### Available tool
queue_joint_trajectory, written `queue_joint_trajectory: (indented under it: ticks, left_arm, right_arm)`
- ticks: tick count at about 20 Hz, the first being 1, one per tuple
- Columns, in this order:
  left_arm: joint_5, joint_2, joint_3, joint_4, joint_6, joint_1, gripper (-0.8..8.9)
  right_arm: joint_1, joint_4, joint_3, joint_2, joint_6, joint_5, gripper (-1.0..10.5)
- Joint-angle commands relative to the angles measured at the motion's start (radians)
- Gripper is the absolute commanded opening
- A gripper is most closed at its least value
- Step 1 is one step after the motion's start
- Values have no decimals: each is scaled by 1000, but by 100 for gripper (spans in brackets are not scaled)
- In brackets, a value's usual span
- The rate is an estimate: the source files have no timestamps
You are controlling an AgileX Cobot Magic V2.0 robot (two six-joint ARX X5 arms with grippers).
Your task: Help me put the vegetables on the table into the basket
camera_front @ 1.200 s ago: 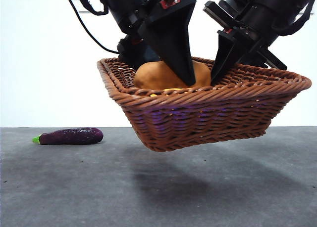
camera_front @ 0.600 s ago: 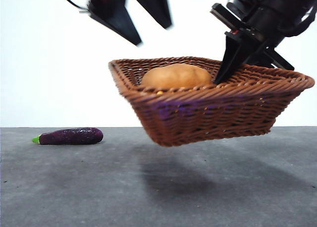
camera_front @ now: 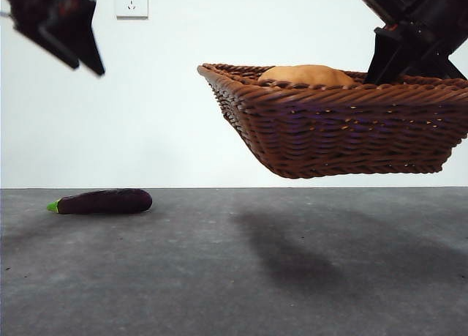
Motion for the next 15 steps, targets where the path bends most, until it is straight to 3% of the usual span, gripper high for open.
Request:
queue_joint_trajectory:
  ticks: [1,4,8,11,15]
  left_arm:
    - [18,106,20,56,66,34,503]
    - [49,322,181,39,72,64,502]
    - [97,571,445,-129,127,64,502]
    - [92,655,478,-112,188,70,502]
    - [93,726,478,-82,207,72,502]
  right_arm:
    - [0,6,5,-19,-17,-18,-16]
    - [0,-2,5,-22,-45,-18,-16]
    - [-1,-10,5,-22,-72,-14,-16]
    - [-1,-10,5,-22,-86,-14,-16]
    - [-1,-10,5,-22,-95,-14,-16]
